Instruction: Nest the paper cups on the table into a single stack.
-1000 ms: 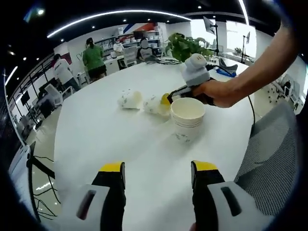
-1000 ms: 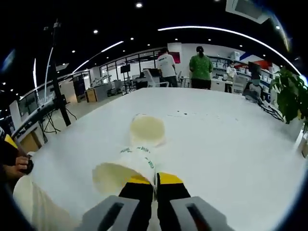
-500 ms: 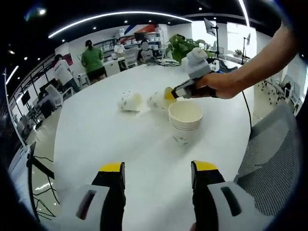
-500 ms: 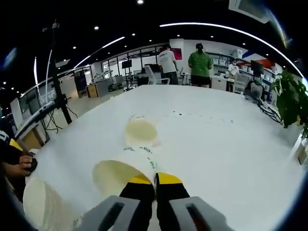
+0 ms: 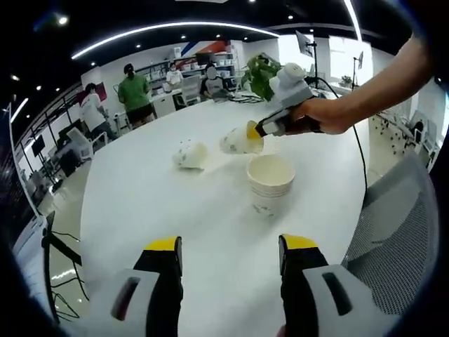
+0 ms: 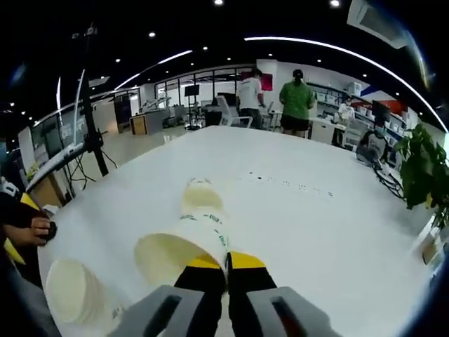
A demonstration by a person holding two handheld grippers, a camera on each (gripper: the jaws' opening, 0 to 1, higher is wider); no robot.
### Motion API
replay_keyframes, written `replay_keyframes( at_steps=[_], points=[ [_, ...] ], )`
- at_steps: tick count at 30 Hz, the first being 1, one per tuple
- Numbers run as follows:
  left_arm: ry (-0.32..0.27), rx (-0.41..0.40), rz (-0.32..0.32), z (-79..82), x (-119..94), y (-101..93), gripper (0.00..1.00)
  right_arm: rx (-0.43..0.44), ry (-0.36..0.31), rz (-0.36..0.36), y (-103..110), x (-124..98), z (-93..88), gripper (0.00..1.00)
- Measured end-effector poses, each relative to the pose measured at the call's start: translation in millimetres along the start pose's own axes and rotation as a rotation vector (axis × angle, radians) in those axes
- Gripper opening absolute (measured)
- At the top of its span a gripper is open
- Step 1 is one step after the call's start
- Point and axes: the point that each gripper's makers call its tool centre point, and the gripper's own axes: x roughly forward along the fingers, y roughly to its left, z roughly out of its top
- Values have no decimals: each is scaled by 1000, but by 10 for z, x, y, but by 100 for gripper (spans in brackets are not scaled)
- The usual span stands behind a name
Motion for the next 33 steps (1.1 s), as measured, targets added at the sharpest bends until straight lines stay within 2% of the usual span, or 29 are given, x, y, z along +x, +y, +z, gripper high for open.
replay_keyframes(
  at_steps=[4, 11, 14, 16, 25, 28, 29, 33],
  points=[
    [-6, -4, 3, 8, -42, 12, 54, -37, 6, 18, 37, -16, 45, 0],
    [-14, -15, 1, -11, -35, 43, 54, -74, 6, 34, 130, -203, 178, 0],
    [-18, -13, 0, -16, -6, 60, 54, -85, 5, 35, 127, -254, 216, 0],
    [-22, -16, 0, -17, 11, 77, 54, -82, 5, 37, 63, -185, 201, 0],
    [-28, -14, -15, 4, 9, 34, 54, -99, 8, 35, 0, -305, 233, 0],
    [-31, -16, -21, -2, 31, 38, 54, -121, 10, 34, 16, -384, 268, 0],
    [-33, -16, -25, -4, 42, 38, 54, -143, 14, 37, -28, -336, 237, 0],
    [-38, -10, -35, 8, 53, 26, 54, -185, 20, 49, 53, -474, 297, 0]
  ],
)
